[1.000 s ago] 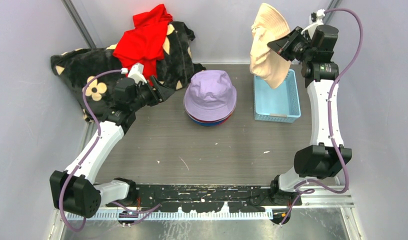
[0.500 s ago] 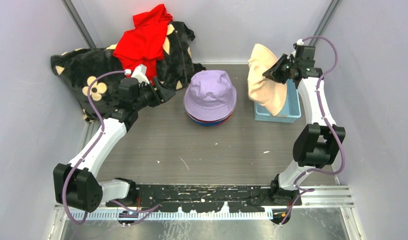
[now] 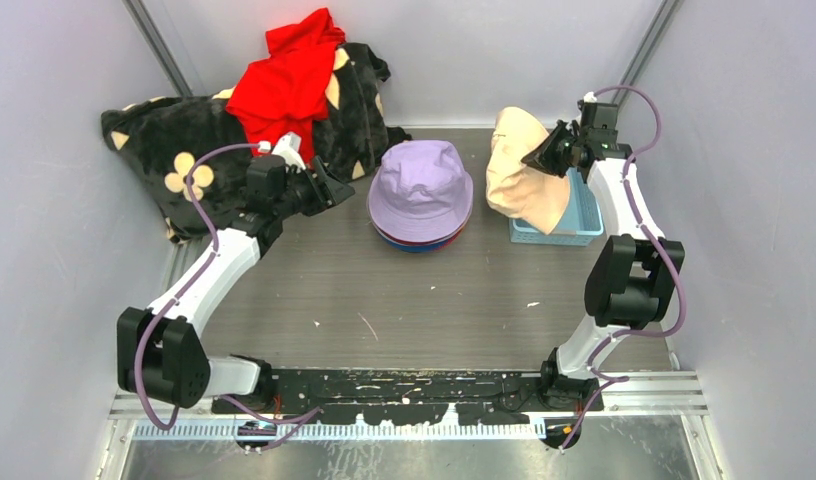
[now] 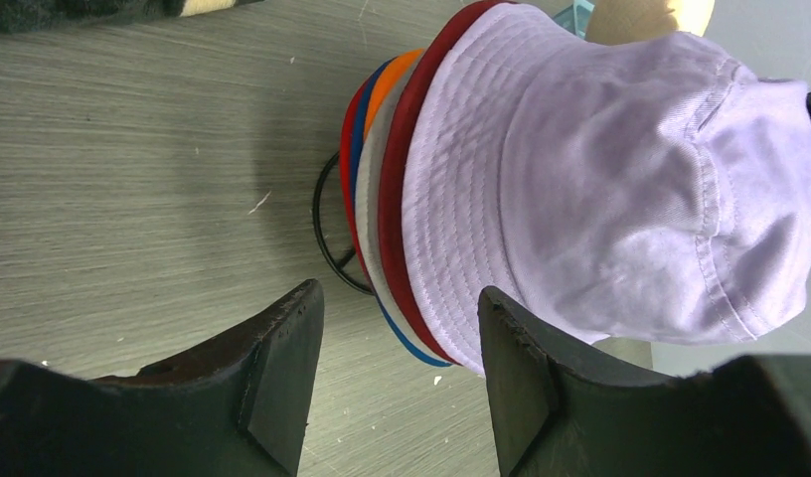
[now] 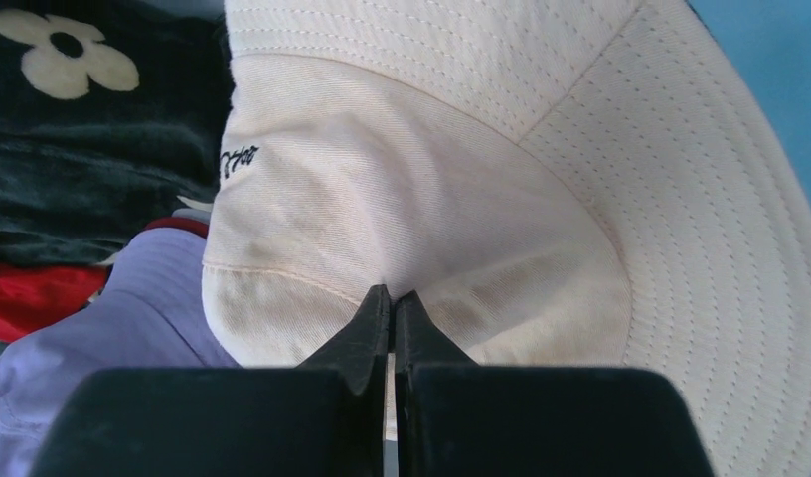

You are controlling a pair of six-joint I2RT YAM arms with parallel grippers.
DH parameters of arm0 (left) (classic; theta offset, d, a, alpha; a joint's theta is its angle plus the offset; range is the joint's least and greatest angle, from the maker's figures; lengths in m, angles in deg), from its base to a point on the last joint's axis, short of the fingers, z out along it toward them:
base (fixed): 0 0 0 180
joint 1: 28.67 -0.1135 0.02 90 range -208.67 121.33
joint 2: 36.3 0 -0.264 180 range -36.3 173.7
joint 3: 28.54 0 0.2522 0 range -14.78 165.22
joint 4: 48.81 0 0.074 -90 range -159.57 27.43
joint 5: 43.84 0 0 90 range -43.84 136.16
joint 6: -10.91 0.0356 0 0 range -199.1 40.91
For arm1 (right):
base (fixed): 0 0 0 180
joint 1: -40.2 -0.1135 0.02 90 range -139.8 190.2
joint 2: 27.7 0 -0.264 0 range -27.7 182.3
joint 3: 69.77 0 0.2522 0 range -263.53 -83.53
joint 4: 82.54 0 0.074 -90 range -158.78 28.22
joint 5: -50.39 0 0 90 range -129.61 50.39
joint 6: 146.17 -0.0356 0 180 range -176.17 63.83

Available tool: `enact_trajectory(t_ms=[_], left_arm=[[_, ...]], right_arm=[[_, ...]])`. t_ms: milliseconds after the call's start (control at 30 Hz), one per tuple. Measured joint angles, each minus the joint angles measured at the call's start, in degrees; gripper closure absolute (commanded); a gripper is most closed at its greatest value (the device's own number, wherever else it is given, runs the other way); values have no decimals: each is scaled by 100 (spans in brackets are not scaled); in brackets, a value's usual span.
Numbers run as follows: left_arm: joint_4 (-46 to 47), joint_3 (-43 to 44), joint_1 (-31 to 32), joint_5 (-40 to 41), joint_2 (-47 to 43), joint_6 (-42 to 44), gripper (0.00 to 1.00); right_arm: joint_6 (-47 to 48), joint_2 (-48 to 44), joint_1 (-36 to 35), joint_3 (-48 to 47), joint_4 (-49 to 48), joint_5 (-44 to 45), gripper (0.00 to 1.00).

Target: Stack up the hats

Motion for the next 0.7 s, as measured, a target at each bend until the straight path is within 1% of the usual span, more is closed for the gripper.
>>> enact_trajectory(t_ms=[200, 400, 500, 700], left_arm=[[4, 0, 0, 0, 50, -2, 42], [24, 0, 0, -9, 70, -61, 42], [39, 0, 0, -26, 72, -103, 42], [46, 0, 0, -46, 57, -105, 42]], right_arm=[[-28, -186, 0, 63, -297, -11, 99], [-184, -1012, 0, -2, -645, -203, 99], [-422, -1346, 2, -291, -922, -448, 99], [-1246, -1386, -4, -938, -1838, -1209, 99]])
